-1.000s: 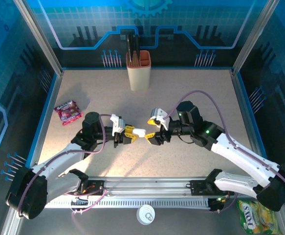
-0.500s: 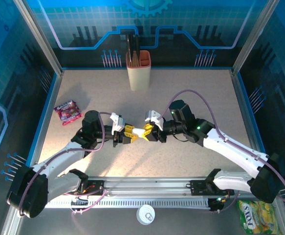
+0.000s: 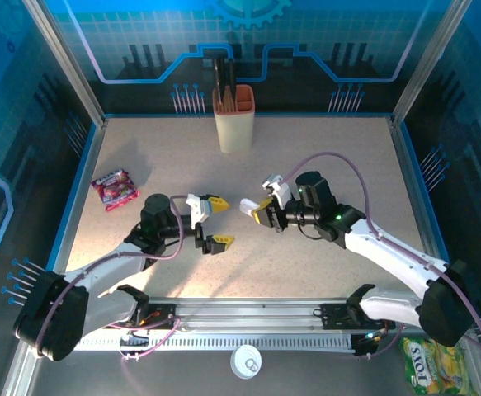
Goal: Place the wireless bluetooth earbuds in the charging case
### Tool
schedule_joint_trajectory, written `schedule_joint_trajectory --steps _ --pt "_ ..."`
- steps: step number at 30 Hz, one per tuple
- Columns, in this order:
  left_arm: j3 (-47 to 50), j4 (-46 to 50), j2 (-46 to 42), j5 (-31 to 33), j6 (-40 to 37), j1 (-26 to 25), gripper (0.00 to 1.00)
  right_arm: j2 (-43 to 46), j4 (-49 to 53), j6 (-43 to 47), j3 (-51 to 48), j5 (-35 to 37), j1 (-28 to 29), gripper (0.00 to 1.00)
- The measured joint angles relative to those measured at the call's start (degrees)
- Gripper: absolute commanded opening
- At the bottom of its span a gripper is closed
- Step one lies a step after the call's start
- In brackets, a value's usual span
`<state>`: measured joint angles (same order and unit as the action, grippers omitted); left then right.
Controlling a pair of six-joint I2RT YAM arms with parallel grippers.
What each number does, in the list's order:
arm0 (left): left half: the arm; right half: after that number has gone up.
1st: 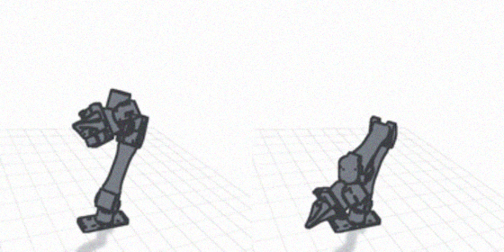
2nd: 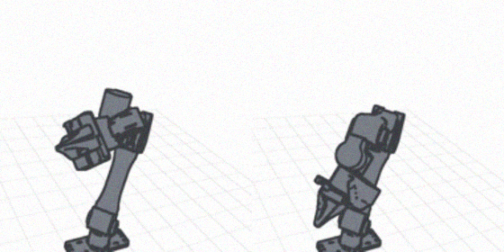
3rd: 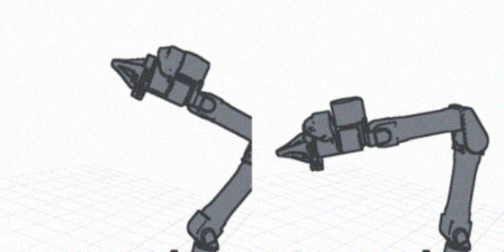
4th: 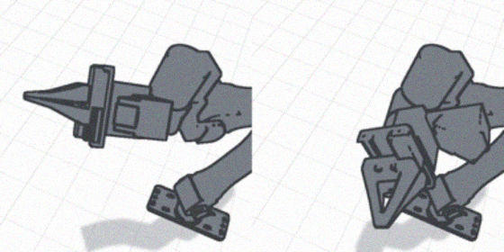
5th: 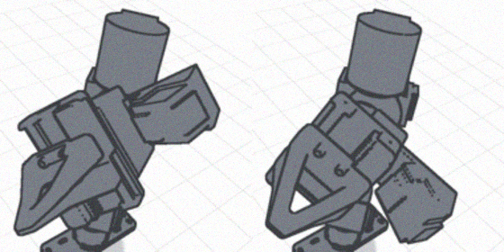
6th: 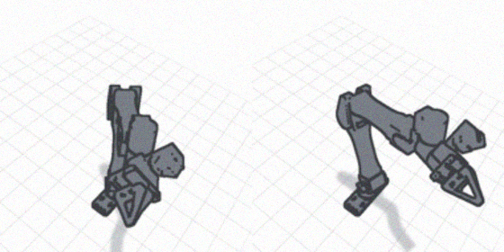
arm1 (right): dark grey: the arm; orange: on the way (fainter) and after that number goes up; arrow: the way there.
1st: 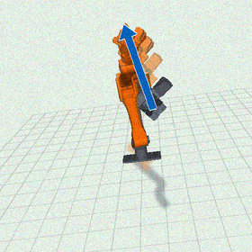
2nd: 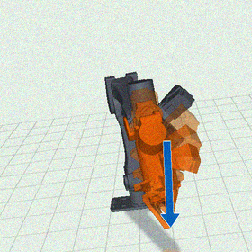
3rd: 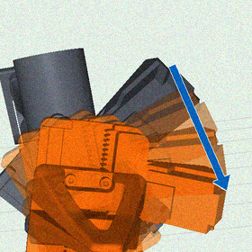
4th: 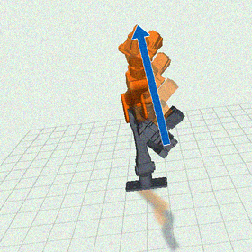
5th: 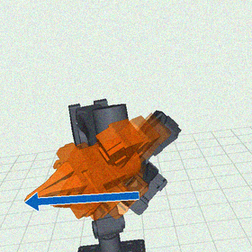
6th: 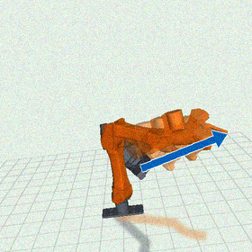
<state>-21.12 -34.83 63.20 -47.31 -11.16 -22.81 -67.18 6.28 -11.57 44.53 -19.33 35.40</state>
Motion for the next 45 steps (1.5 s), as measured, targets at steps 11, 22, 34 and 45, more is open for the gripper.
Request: schedule_joint_trajectory --steps 11,22,34,45 --pt "0.0 12.1 -1.8 6.9 -9.3 0.0 0.99 -8.9 -7.3 -22.8 -11.6 5.2 -2.1 0.21" --pt "-1.0 15.9 -1.8 8.3 -11.1 0.2 0.99 -13.1 -10.0 -24.9 -12.6 9.1 -2.4 0.58" --pt "1.3 9.0 -4.3 20.0 -1.0 12.0 0.99 8.5 -4.0 -10.9 -10.7 24.5 -12.1 0.89" --pt "6.0 -2.8 1.7 30.7 8.1 22.0 0.99 8.1 -27.4 4.9 -24.7 33.2 -29.1 1.0"
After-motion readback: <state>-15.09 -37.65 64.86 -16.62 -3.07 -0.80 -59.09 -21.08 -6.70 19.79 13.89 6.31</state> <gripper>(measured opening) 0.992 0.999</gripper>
